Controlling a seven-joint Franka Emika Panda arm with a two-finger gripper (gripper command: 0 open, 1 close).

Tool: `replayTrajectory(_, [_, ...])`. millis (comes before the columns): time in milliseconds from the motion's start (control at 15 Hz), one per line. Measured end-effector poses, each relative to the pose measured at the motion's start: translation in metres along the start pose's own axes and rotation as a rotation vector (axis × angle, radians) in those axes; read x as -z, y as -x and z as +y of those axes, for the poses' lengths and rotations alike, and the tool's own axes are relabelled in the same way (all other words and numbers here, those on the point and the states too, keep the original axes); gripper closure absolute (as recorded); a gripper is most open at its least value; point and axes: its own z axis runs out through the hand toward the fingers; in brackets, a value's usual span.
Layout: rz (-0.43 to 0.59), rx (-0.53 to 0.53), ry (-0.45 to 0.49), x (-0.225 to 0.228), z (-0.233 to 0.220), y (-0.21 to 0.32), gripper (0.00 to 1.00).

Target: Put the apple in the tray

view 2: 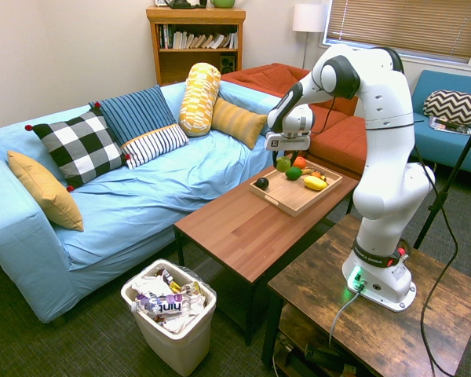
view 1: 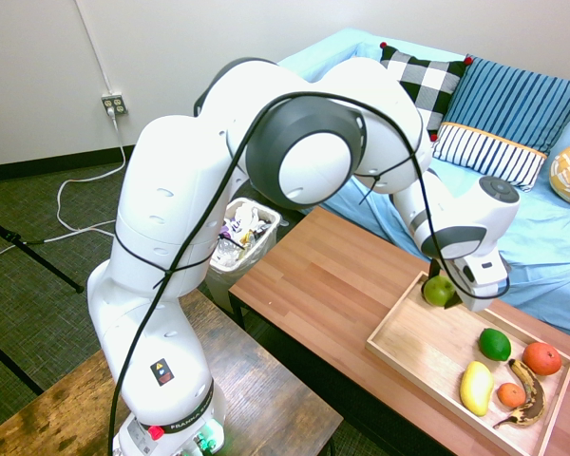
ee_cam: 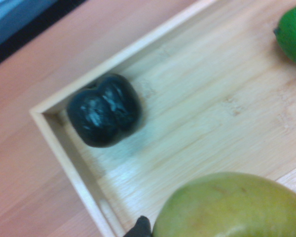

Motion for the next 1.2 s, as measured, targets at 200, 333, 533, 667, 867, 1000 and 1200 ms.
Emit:
replayTrajectory(200, [-0.011, -0.036, 0.036, -0.038, 0.008, -0.020, 1.00])
replayTrajectory(333, [-0.015, -0.049, 0.050, -0.058, 0.008, -0.030, 1.00])
replayTrajectory(533, [-0.025, -0.062, 0.065, -0.083, 0.009, -0.039, 1.00])
replayTrajectory(667, [-0.034, -0.069, 0.070, -0.096, 0.011, -0.043, 1.00])
replayTrajectory(867, [-0.046, -0.074, 0.075, -0.110, 0.014, -0.048, 0.00])
replayTrajectory(1000, [-0.051, -0.072, 0.069, -0.110, 0.014, -0.049, 0.00])
replayTrajectory(1200, [-0.056, -0.059, 0.063, -0.110, 0.015, -0.050, 0.00])
